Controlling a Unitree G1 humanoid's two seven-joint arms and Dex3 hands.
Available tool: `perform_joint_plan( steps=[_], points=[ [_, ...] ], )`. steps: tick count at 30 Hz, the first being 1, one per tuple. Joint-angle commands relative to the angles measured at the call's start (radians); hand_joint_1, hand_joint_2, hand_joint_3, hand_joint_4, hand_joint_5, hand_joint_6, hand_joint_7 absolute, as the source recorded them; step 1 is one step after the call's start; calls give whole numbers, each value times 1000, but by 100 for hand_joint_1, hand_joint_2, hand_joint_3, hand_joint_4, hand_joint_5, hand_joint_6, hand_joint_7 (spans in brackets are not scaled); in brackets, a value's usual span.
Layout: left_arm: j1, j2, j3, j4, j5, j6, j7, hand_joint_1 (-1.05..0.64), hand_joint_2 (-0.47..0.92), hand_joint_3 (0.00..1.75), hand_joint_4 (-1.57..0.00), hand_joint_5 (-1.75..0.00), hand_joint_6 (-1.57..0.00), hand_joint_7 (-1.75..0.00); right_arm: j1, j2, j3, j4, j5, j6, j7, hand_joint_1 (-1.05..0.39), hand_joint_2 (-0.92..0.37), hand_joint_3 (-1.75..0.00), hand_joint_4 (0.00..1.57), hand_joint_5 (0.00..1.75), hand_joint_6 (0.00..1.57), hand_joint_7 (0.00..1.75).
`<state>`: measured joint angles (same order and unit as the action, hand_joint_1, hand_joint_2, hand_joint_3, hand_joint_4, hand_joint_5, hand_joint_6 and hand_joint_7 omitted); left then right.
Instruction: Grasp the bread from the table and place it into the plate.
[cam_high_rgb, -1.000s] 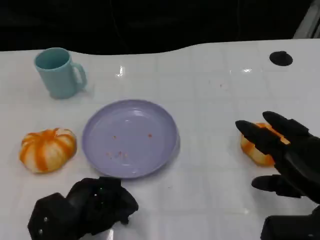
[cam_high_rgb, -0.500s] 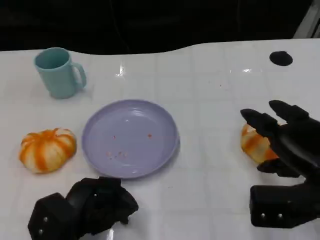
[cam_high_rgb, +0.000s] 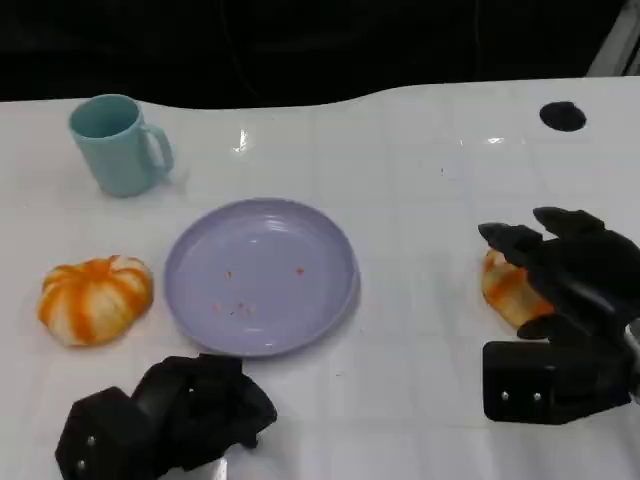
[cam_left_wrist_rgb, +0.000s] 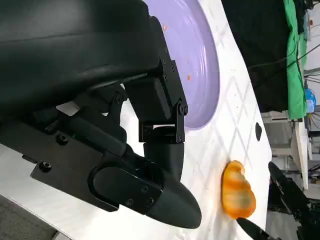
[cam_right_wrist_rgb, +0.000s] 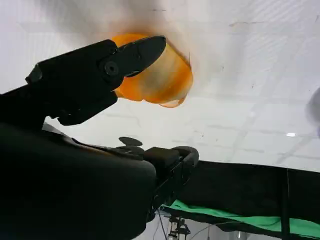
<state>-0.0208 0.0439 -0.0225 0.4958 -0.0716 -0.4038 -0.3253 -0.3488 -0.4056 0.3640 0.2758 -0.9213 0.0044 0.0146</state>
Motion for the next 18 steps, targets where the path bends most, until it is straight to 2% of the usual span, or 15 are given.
perform_joint_plan(
  steps=[1, 18],
  points=[
    [12, 15, 5, -7, -1, -5, -2, -104, 86, 0, -86, -155, -128, -76, -29, 0, 12, 59, 14, 19, 1, -32, -72, 0, 18, 11, 32, 1],
    [23, 16, 6, -23, 0, -1, 0, -103, 86, 0, -86, -154, -128, -77, -106, 3, 54, 220, 38, 53, 4, -32, -77, -1, 17, 6, 29, 0]
  ],
)
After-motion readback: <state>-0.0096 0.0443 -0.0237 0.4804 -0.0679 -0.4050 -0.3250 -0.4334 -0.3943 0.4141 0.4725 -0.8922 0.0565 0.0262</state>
